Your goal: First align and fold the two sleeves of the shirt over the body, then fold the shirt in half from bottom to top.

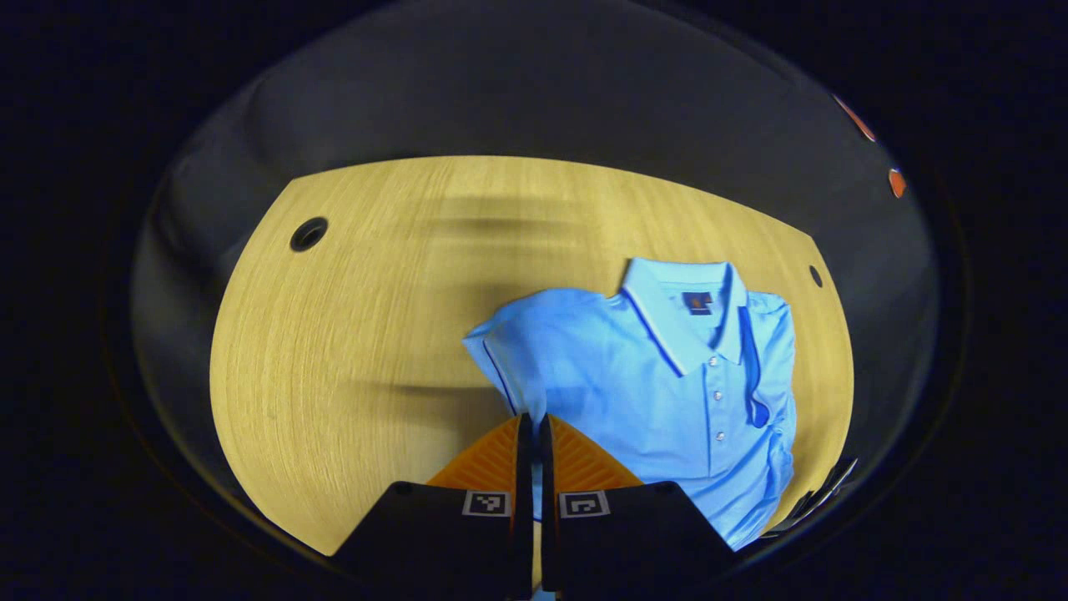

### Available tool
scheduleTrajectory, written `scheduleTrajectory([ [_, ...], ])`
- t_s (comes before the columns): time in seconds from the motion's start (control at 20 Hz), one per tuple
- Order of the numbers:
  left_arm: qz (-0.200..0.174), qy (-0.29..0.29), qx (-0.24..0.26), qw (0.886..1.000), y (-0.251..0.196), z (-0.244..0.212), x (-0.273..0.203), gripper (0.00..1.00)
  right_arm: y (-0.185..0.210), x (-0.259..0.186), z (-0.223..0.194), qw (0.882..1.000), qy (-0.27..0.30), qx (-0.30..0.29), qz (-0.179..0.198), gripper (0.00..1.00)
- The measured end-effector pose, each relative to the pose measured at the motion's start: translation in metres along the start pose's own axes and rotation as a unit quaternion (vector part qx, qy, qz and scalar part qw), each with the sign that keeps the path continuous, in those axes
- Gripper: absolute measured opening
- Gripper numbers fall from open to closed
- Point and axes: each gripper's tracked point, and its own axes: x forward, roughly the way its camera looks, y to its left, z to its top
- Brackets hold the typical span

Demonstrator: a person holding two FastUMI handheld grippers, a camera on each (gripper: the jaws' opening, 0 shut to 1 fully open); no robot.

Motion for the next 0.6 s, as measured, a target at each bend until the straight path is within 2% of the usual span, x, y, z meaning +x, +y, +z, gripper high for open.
scheduleTrajectory([
  [0.3, -0.021, -0.001, 0.041, 0.999, -0.054, 0.01, 0.001, 0.07, 0.005, 0.003, -0.024, 1.0, 0.023, 0.001, -0.011, 0.93],
  [0.4, -0.047, -0.002, 0.042, 0.998, -0.075, 0.011, 0.002, 0.09, 0.011, 0.002, -0.031, 1.0, 0.028, 0.007, -0.008, 0.94],
  [0.45, -0.076, -0.007, 0.037, 0.996, -0.091, 0.011, 0.004, 0.1, 0.014, 0.001, -0.035, 0.999, 0.031, 0.008, -0.005, 0.94],
  [0.55, -0.139, -0.014, 0.026, 0.99, -0.121, 0.013, -0.009, 0.23, 0.012, -0.001, -0.04, 0.999, 0.037, 0.001, -0.005, 0.94],
  [0.6, -0.16, -0.017, 0.025, 0.987, -0.13, 0.009, -0.015, 0.46, 0.01, -0.002, -0.041, 0.999, 0.037, -0.002, -0.005, 0.95],
])
